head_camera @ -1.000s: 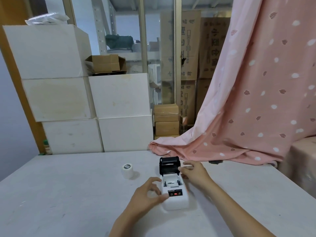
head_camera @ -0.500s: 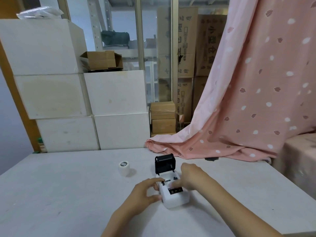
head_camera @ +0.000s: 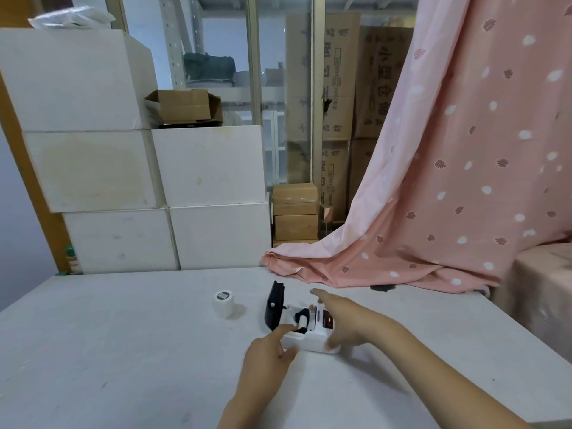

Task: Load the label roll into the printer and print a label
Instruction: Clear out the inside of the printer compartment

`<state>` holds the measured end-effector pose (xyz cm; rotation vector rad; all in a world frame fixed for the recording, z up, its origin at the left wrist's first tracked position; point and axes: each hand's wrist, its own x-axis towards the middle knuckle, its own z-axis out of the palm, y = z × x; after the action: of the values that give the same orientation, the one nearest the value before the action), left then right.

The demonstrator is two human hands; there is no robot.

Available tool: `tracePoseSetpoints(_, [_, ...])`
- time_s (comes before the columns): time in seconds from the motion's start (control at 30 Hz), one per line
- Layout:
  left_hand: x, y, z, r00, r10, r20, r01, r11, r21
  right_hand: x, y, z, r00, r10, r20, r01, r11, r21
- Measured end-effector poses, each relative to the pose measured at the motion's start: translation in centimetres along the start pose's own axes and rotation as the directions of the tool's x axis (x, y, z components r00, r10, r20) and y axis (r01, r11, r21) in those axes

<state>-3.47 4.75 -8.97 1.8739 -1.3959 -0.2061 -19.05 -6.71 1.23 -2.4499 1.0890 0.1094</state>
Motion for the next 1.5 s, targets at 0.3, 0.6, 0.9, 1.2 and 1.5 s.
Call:
tracePoseSetpoints(0.3, [0.0,0.5,1.0,0.998,0.055,-0.019,-0.046,0.950,0.308,2.4,-2.5,-0.1,0.919,0.002,-0.395,-0.037,0.996,-0.082])
tracePoseSetpoints(0.6, [0.5,0.2,1.3,1.000,0.021,0.022,-0.025,0.970,0.243,4.9,-5.9,3.3,0.921,0.019,-0.390,-0.184,0.902,-0.390])
tracePoseSetpoints(0.9, [0.4,0.5,0.8,1.000,0.026,-0.002,-0.025,0.995,0.098,6.5,-6.4,3.5,0.943,0.053,-0.329,-0.201,0.878,-0.435])
tracePoseSetpoints(1.2, [0.0,0.6,0.7,0.996,0.077,-0.040,-0.071,0.990,0.121,7.0,-6.0,3.1,0.916,0.238,-0.323,-0.287,0.951,-0.112])
tracePoseSetpoints(1.5, [0.2,0.0,0.3,0.994,0.087,-0.060,-0.084,0.996,0.040,5.3,-3.3,0.3,0.853,0.305,-0.423,-0.102,0.893,0.439])
